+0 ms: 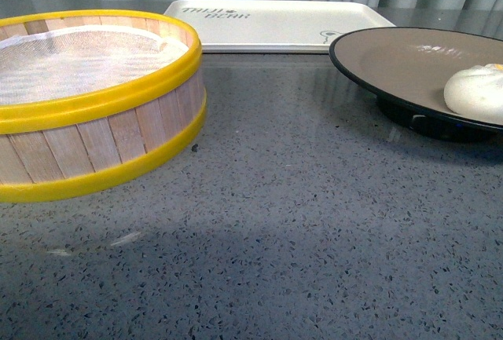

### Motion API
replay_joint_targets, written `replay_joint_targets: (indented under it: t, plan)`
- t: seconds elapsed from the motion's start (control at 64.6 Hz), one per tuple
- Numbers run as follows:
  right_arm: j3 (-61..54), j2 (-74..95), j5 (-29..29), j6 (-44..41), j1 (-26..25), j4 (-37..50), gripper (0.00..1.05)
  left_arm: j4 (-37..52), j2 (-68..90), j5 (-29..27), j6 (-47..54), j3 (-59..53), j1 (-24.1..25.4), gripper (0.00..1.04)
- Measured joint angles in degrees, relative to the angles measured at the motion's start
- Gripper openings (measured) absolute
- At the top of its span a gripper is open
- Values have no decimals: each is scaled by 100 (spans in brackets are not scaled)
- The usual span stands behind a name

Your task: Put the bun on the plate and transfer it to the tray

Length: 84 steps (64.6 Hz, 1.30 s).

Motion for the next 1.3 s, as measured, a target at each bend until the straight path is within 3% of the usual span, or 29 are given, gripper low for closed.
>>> replay_joint_targets:
  t: [0.093,0.418,0.805,1.084,1.301]
  plan:
    - [155,164,-55,-22,-22,9,61,0,0,0,0,0,0,98]
    - [210,240,-118,-105,-39,46,3,0,0,0,0,0,0,98]
    - [195,280,-153,-111,59,258,2,0,0,0,-2,0,0,98]
    - [103,-153,-140,-105,444,293,2,0,0,0,0,0,0,98]
    - [278,-490,-118,-125,293,431,2,0,0,0,0,0,0,98]
